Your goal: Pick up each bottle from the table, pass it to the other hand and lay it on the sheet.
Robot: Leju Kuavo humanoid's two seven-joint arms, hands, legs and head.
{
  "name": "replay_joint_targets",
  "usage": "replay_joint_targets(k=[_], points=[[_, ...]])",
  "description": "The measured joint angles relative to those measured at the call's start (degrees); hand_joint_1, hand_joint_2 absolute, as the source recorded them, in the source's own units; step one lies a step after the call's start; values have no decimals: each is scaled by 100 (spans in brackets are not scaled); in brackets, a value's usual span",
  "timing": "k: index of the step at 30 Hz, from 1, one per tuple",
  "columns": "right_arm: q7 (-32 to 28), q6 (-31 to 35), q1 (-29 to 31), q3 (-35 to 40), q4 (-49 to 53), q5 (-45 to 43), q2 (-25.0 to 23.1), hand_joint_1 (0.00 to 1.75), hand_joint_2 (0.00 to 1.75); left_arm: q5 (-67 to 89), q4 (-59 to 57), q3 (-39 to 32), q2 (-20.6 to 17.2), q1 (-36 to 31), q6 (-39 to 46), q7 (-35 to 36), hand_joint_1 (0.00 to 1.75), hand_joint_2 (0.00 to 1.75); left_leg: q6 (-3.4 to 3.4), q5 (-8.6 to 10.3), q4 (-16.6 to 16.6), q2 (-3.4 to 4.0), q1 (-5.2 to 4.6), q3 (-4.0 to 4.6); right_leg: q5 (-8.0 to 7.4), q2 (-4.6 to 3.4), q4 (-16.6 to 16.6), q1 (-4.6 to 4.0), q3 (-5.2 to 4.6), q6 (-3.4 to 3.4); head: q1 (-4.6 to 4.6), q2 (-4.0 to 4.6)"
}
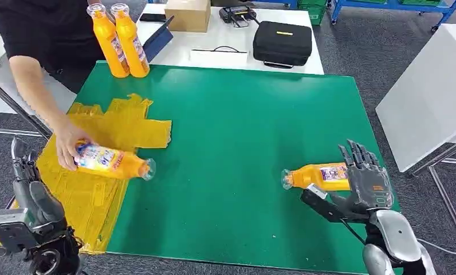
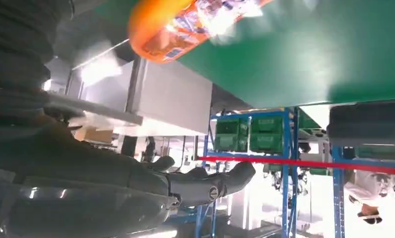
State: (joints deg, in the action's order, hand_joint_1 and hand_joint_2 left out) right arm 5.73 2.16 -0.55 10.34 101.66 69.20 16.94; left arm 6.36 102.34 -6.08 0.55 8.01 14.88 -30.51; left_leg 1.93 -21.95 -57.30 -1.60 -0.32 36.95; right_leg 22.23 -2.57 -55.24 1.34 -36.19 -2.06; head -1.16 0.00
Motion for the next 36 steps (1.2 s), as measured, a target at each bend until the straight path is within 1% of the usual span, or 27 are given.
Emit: replay_joint_targets(k=[4,8,13,26,28,36], points=[[96,-179,67,-118,-136,129,48,0,175,-66,133,-35,4,148,17,-2,0,0,0,0,0,0,-1,1,0,0,0,1,1,0,0,0],[192,-476,253,-310,-515,162,240,0,175,-219,140,-44,4,229,4,0,0,0,5,4,0,-11,-4,0,0,6,0,3,4,0,2,0],[194,-505,301,-448,-743,168,372,0,175,-251,140,-50,4,264,7,0,0,0,4,3,-1,-13,-4,0,-1,8,0,2,5,-2,0,0],[194,-509,330,-516,-929,170,413,0,175,-251,140,-50,4,271,7,0,0,0,2,2,0,-13,-2,0,0,8,0,1,4,-1,0,0],[227,-597,329,-525,-940,214,420,0,175,-271,140,-50,4,271,7,0,0,0,2,1,-1,-14,-3,0,0,8,0,2,3,-1,-2,0],[173,-870,331,-765,-1270,103,909,0,175,-516,140,-50,0,288,-31,55,0,0,5,-1,-1,-16,-7,2,-1,10,1,4,5,-3,-2,0]])
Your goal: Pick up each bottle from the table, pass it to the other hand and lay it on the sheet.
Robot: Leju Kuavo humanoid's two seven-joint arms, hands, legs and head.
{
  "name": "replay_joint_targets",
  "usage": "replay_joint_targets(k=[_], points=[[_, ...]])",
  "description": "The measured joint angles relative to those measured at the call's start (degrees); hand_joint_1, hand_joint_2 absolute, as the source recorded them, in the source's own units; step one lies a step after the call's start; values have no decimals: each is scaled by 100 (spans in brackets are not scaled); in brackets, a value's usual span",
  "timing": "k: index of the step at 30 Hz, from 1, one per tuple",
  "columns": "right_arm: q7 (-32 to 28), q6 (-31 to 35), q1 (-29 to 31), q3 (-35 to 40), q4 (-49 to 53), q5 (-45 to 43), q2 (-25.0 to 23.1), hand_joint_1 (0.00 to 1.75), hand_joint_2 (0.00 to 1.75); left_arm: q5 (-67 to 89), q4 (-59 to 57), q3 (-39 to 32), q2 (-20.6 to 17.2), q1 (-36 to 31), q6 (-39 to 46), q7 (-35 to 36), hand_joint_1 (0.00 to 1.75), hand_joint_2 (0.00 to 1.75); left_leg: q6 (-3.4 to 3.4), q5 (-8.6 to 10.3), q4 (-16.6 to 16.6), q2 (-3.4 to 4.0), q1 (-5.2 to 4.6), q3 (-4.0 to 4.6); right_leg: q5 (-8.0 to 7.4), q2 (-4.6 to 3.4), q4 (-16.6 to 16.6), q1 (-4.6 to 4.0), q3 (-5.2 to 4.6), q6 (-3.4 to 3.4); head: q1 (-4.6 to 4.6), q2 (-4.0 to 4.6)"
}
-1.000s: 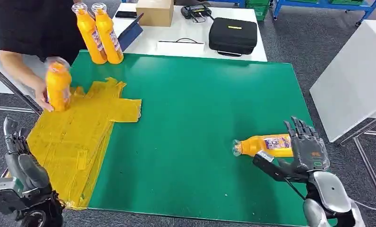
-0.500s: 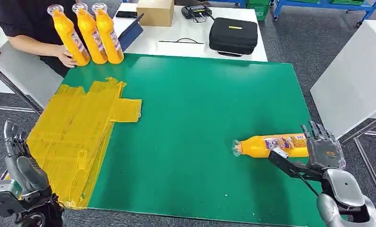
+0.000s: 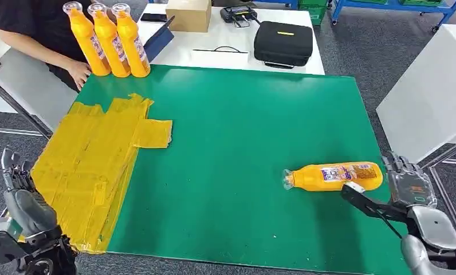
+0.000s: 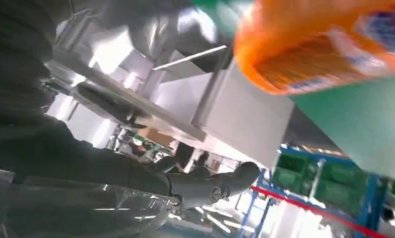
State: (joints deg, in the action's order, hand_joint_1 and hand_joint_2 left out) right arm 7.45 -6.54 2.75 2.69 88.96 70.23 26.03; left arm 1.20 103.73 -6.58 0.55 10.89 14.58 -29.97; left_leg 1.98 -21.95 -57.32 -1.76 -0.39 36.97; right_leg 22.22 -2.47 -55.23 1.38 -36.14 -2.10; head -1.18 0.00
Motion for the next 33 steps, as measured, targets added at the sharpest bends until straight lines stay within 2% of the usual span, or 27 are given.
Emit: replay_joint_targets(k=[3,9,20,33], points=[[-24,-61,50,-52,-201,-35,170,0,175,-31,0,0,-2,-3,-4,0,0,0,1,0,0,1,0,1,-1,0,0,0,0,-1,0,0],[-190,-164,757,133,-1146,-157,470,0,175,-241,0,0,-9,-24,-7,-35,0,0,5,5,0,16,0,1,-9,-3,0,-1,-4,-10,0,0],[-297,92,1454,728,-2048,-501,599,0,175,-304,-6,13,-26,-38,13,-39,0,0,6,7,-1,8,1,3,-9,0,0,-1,-4,-11,0,0],[-380,133,1366,1246,-2063,-1180,957,0,175,-542,-221,74,-216,-240,-138,-72,0,0,6,6,-1,6,1,3,-8,1,0,-1,-3,-12,0,0]])
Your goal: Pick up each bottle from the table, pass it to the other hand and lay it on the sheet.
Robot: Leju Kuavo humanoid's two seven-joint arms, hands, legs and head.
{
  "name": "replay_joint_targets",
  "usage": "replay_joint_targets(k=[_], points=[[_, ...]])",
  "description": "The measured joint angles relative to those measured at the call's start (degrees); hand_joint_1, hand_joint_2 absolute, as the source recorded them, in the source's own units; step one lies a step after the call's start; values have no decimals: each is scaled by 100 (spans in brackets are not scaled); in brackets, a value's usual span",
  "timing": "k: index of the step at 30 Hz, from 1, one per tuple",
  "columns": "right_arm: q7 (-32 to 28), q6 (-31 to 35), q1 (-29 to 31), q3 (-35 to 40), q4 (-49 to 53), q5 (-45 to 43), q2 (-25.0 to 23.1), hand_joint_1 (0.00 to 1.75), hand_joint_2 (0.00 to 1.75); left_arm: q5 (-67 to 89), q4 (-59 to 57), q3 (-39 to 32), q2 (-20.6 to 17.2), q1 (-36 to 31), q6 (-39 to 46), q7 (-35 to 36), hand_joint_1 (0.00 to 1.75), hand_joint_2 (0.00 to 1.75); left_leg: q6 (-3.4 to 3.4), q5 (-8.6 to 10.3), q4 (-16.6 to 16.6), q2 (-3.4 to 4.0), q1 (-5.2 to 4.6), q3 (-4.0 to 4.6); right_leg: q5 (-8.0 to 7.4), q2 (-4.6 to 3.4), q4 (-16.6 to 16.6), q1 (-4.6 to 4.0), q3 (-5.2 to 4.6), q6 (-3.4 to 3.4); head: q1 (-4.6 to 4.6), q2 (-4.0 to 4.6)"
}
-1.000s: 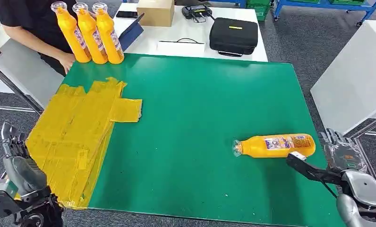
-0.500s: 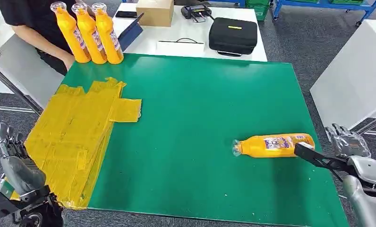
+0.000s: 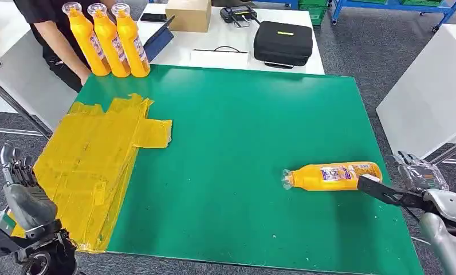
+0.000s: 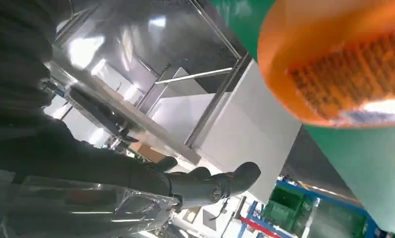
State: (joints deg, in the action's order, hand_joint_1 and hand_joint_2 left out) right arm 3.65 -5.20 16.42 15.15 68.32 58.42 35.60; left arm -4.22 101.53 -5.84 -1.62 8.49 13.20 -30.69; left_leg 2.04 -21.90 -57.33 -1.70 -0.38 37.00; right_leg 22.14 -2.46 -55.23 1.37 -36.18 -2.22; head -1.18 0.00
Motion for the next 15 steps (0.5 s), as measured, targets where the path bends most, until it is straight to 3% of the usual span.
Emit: replay_joint_targets(k=[15], points=[[-278,-136,-39,451,57,-256,166,0,175,-236,-262,112,-151,-114,-37,-96,0,0,0,0,0,0,0,1,0,0,0,0,0,0,2,0]])
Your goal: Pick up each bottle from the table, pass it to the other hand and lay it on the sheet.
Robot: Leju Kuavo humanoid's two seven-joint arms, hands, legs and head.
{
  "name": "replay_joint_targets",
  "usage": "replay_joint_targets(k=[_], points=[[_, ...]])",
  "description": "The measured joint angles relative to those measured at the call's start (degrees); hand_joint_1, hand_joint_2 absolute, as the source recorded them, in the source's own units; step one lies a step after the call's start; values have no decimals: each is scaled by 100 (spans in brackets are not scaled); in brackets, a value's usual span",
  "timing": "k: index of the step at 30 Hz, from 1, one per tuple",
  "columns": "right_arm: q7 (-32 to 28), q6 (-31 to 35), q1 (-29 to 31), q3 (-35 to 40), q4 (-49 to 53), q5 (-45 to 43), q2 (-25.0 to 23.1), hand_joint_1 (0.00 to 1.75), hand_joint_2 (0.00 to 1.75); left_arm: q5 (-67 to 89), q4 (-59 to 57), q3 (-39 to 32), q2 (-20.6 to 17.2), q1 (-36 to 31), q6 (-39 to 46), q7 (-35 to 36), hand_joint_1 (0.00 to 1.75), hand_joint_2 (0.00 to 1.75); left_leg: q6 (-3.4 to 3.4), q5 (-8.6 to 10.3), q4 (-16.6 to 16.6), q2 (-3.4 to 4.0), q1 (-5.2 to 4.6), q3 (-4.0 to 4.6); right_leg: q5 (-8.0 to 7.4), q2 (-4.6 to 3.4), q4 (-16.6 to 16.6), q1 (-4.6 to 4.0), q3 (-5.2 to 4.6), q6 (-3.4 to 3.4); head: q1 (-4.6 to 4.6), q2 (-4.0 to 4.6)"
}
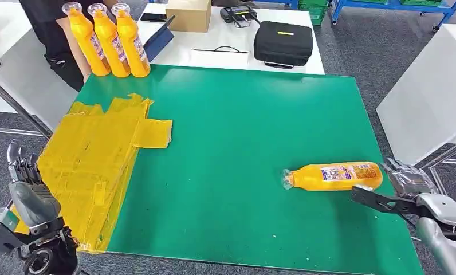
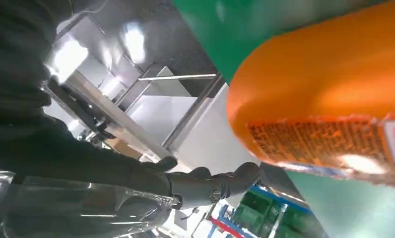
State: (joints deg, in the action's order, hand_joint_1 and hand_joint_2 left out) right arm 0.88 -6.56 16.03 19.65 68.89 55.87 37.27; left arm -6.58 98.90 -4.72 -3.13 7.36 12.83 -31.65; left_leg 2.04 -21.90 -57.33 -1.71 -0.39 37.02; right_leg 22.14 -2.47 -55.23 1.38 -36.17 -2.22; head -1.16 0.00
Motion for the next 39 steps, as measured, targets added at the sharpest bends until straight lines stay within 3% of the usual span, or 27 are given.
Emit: replay_joint_targets(k=[17,26,39], points=[[-103,31,342,457,-140,2,-2,0,175,-116,-68,140,-76,2,101,-87,0,0,1,2,0,-2,0,1,0,1,0,0,0,0,-2,0],[-44,527,533,647,-219,144,-94,0,175,-188,-68,170,-79,-8,212,-87,0,0,1,3,0,0,1,-1,-1,0,0,0,0,0,-2,0],[-173,428,654,931,-424,90,-286,0,175,-332,-249,291,-79,-287,72,-79,0,0,2,4,0,-3,0,1,0,1,0,0,0,0,0,0]])
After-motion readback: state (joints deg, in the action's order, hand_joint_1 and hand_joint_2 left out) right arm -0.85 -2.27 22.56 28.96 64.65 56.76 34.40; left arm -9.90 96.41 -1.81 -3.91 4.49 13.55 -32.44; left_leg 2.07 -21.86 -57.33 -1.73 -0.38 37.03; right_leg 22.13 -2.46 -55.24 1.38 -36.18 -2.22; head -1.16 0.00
